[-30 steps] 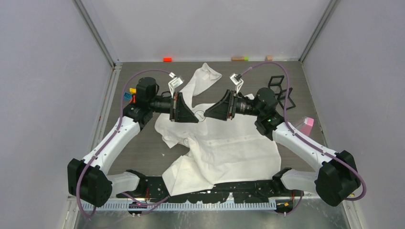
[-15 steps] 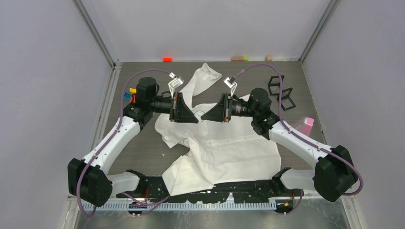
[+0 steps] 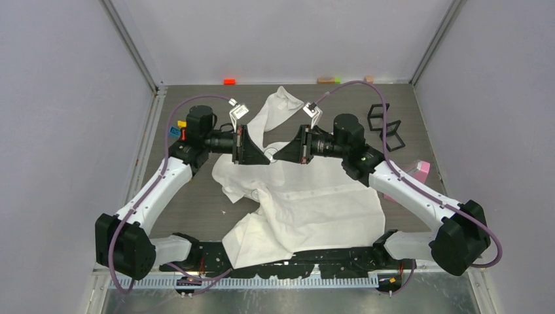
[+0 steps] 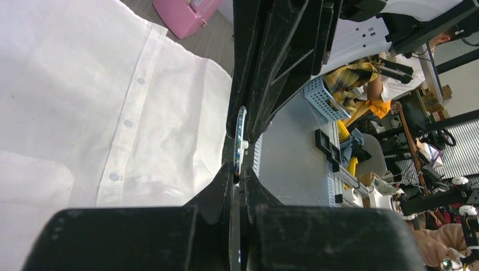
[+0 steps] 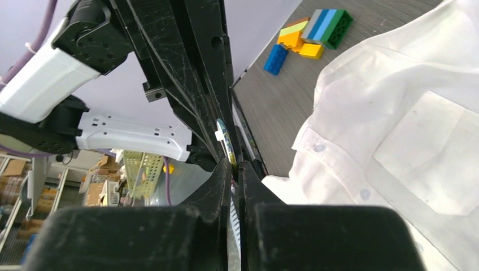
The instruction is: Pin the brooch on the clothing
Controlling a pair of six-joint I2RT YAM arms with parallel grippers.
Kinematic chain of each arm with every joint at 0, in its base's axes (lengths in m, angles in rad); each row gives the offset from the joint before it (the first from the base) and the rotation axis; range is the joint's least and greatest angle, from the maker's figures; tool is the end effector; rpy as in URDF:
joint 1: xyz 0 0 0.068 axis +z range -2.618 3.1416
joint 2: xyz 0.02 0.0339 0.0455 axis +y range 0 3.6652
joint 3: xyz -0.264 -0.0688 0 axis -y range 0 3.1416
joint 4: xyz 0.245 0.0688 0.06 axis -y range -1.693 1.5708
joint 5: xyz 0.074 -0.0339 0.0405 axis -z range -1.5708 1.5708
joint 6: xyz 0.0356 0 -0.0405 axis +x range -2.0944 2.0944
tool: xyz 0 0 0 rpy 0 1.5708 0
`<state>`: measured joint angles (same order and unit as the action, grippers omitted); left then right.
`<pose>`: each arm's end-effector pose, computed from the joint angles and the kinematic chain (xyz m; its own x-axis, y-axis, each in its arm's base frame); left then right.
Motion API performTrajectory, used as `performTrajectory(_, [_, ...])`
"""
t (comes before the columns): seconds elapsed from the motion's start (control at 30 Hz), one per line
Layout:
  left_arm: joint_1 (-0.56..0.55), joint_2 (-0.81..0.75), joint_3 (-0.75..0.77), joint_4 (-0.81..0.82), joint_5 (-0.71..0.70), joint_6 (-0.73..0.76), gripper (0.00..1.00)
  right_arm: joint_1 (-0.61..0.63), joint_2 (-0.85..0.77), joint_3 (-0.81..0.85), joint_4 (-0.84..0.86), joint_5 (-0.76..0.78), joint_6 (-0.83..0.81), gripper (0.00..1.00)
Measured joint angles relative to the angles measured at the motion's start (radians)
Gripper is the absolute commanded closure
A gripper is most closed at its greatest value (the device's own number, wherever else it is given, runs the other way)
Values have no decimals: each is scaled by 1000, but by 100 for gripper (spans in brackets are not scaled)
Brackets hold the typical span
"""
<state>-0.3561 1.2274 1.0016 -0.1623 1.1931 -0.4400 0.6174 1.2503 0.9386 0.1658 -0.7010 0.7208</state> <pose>0.2359 -0.1230 0.3327 -0.7191 0.0999 -0.6876 0.6948 0.0975 -0.7125 0.2220 0.1858 0.3313 -0.7244 0.1042 -0.6814 -0.6450 0.2461 0.7234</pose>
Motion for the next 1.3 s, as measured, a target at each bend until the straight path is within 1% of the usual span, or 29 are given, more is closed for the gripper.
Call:
performTrajectory(0.3, [25, 12, -13, -18, -65, 7, 100, 57, 53, 95, -170, 178, -45, 99])
performTrajectory(0.4, [25, 13, -18, -24, -86, 8, 100, 64, 62, 110, -204, 208, -54, 99])
performTrajectory(0.5, [25, 14, -19, -32, -96, 8, 100, 69, 63, 113, -213, 220, -64, 89])
performTrajectory(0.53, [25, 14, -20, -32, -97, 8, 100, 69, 62, 113, -213, 221, -66, 83])
performTrajectory(0.57, [25, 14, -20, -32, -97, 9, 100, 70, 59, 113, -214, 221, -69, 79])
performTrajectory(0.6, [25, 14, -20, -32, -97, 10, 100, 71, 55, 113, -216, 224, -73, 72])
performTrajectory(0.63, [23, 14, -20, -32, -95, 13, 100, 72, 51, 113, -219, 229, -77, 68])
performTrajectory(0.67, [21, 14, -20, -31, -92, 16, 100, 74, 46, 111, -221, 237, -85, 60])
performTrajectory(0.7, [17, 14, -20, -34, -92, 25, 100, 76, 40, 109, -225, 251, -95, 56])
performTrajectory(0.73, [15, 14, -20, -42, -93, 31, 100, 77, 32, 104, -228, 266, -109, 49])
performTrajectory(0.8, [26, 14, -19, -62, -94, 37, 100, 81, 13, 93, -232, 283, -125, 40])
performTrajectory(0.87, [48, 13, -19, -71, -97, 34, 100, 81, -18, 76, -235, 301, -146, 37])
performTrajectory(0.97, [114, 7, -19, -81, -135, 29, 100, 80, -64, 57, -236, 312, -169, 36])
performTrajectory(1.1, [194, -23, -21, -123, -241, 36, 100, 82, -85, 40, -232, 316, -177, 36])
performTrajectory(1.23, [222, -74, -21, -243, -433, 101, 100, 109, -43, 34, -236, 345, -177, 37])
performTrajectory(1.3, [222, -97, -21, -311, -527, 141, 100, 140, 8, 38, -245, 367, -179, 39])
